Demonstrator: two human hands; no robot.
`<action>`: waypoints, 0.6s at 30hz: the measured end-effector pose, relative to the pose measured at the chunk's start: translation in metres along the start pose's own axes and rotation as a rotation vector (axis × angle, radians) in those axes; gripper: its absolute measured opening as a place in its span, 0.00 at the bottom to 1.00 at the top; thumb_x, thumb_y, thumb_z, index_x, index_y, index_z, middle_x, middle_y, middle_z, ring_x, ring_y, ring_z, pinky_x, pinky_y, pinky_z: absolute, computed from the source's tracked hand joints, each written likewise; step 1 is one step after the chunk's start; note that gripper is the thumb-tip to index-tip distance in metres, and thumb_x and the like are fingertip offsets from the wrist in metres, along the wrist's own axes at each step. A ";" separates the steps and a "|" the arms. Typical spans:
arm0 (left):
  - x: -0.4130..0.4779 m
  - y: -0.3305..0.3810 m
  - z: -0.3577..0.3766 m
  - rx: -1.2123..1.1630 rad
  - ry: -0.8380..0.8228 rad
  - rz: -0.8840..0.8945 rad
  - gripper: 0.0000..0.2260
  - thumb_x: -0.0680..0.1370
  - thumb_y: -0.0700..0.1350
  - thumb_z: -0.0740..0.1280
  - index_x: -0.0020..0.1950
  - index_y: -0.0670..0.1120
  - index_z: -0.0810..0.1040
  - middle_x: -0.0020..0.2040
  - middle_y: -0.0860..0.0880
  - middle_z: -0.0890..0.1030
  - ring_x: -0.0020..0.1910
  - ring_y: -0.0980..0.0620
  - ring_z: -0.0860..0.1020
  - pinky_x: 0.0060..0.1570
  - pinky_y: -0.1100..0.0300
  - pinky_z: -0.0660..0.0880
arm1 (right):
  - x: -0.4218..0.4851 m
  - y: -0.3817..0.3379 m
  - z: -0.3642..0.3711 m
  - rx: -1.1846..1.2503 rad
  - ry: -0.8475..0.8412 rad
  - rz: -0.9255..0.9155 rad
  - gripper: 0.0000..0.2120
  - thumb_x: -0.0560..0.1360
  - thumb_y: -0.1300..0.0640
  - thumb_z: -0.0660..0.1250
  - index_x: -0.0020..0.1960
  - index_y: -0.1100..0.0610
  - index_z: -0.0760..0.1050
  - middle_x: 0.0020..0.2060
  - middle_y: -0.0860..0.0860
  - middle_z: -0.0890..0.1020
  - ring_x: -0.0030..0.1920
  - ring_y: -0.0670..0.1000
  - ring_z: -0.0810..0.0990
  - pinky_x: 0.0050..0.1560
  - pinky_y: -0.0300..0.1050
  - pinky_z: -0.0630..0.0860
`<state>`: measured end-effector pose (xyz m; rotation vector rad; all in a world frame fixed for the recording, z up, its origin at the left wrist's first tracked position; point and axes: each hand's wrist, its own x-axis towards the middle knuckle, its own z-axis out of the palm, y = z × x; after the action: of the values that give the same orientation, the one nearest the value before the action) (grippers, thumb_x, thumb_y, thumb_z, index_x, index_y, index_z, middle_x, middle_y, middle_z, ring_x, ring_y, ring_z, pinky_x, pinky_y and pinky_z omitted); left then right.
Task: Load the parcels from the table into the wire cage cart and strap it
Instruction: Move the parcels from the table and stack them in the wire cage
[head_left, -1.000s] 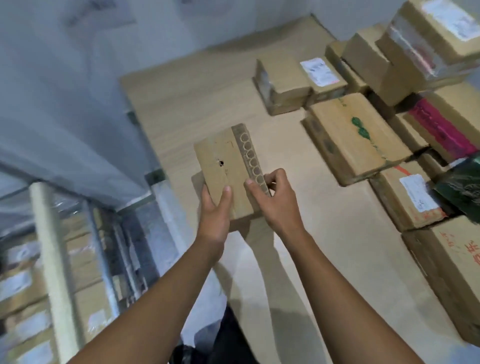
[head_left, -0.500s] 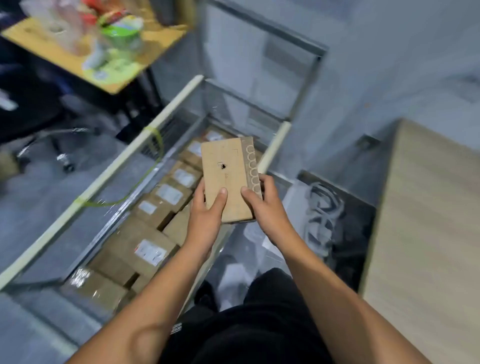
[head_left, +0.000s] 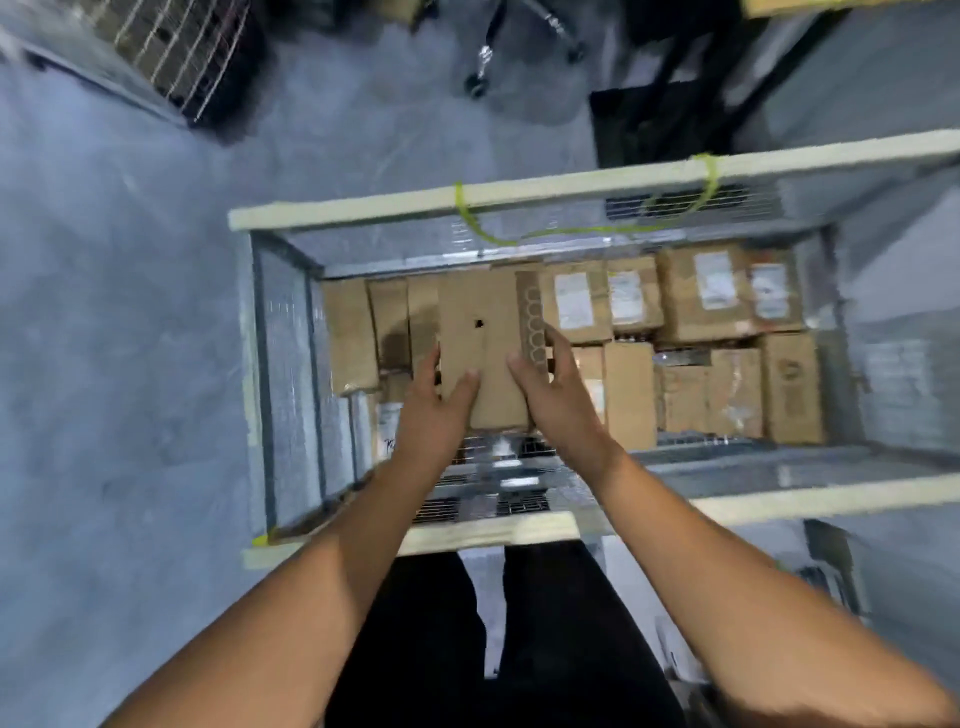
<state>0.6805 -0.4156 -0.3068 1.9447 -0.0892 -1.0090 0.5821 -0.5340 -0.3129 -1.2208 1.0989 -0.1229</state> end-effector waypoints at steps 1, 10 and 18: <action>0.017 -0.014 -0.003 0.024 0.041 -0.005 0.22 0.84 0.53 0.66 0.78 0.53 0.69 0.68 0.51 0.79 0.62 0.52 0.80 0.63 0.51 0.79 | 0.020 0.010 0.006 -0.036 -0.045 0.008 0.23 0.82 0.53 0.69 0.75 0.46 0.68 0.56 0.38 0.83 0.54 0.39 0.84 0.51 0.40 0.82; 0.192 -0.151 -0.061 0.632 0.308 0.061 0.26 0.84 0.55 0.62 0.79 0.43 0.67 0.76 0.40 0.68 0.75 0.43 0.63 0.74 0.48 0.64 | 0.191 0.132 0.086 -0.223 -0.091 0.062 0.30 0.83 0.49 0.67 0.81 0.48 0.58 0.62 0.44 0.77 0.57 0.38 0.77 0.55 0.33 0.75; 0.305 -0.232 -0.085 0.781 0.330 0.104 0.27 0.85 0.57 0.59 0.84 0.52 0.58 0.83 0.39 0.57 0.82 0.35 0.53 0.80 0.40 0.50 | 0.298 0.205 0.189 -0.333 -0.062 -0.137 0.24 0.84 0.52 0.65 0.77 0.53 0.63 0.56 0.55 0.80 0.52 0.52 0.79 0.55 0.50 0.77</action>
<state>0.8666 -0.3538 -0.6467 2.7531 -0.4452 -0.6046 0.7784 -0.5029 -0.6689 -1.5881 1.0064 -0.0058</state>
